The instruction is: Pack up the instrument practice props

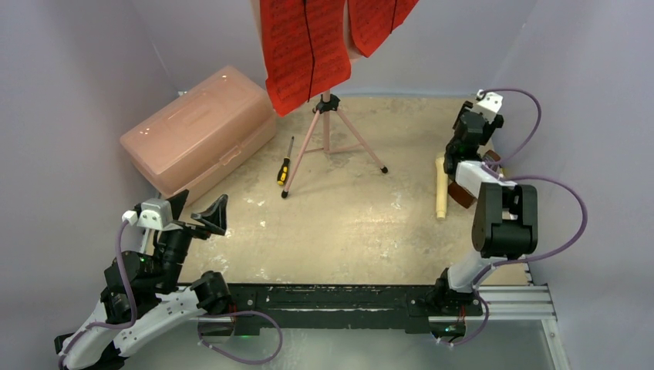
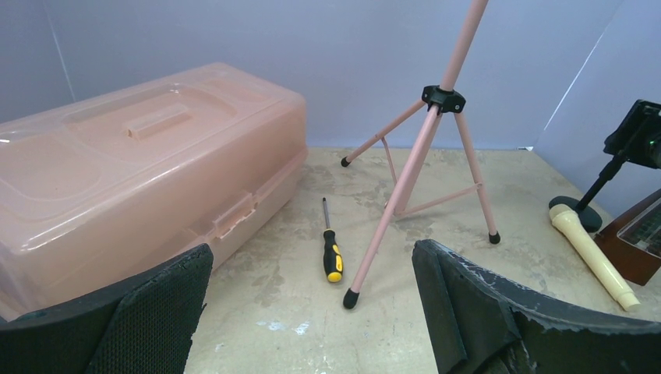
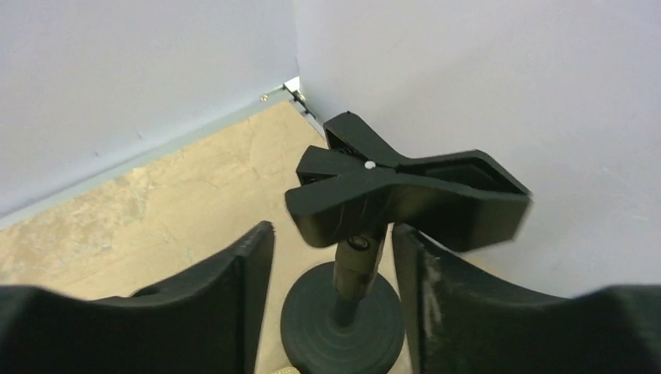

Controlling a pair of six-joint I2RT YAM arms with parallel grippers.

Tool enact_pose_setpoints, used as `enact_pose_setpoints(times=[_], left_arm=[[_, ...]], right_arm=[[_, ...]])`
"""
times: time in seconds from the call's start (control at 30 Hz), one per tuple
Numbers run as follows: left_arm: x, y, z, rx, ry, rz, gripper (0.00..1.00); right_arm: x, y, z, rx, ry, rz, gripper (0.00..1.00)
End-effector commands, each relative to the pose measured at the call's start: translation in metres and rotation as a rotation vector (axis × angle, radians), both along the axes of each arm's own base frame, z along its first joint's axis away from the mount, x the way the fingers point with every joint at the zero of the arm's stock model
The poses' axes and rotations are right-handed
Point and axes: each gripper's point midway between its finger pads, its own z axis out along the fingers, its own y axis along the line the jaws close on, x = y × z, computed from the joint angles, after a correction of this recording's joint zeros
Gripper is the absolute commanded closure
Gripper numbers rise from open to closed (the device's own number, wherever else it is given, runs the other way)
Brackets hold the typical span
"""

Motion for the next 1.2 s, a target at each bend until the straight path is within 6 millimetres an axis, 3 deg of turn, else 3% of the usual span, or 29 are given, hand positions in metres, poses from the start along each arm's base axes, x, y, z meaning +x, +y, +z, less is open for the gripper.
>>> enact_pose_setpoints(times=[0.0, 0.33, 0.4, 0.6, 0.7, 0.93, 1.17], left_arm=[[-0.002, -0.001, 0.006, -0.011, -0.025, -0.014, 0.01], [-0.002, -0.002, 0.006, -0.014, -0.025, -0.021, 0.01], [-0.002, -0.002, 0.007, -0.014, -0.025, -0.022, 0.01], [0.0, -0.002, 0.005, -0.005, -0.016, -0.012, 0.01], [0.004, -0.005, 0.002, 0.022, 0.001, 0.002, 0.01], [0.023, -0.038, -0.003, 0.158, 0.106, 0.001, 0.01], [0.04, -0.083, 0.018, 0.226, 0.205, -0.058, 0.0]], right_arm=[[-0.015, 0.006, 0.049, 0.031, -0.156, 0.023, 0.33], [-0.05, 0.028, 0.089, 0.102, -0.264, 0.126, 0.03], [-0.055, 0.036, 0.099, 0.122, -0.287, 0.167, 0.02], [-0.07, 0.079, 0.129, 0.13, -0.354, 0.416, 0.02], [-0.09, 0.116, 0.141, 0.124, -0.454, 0.623, 0.02], [-0.129, 0.144, 0.139, 0.186, -0.596, 0.766, 0.02], [-0.127, 0.169, 0.141, 0.164, -0.494, 0.909, 0.04]])
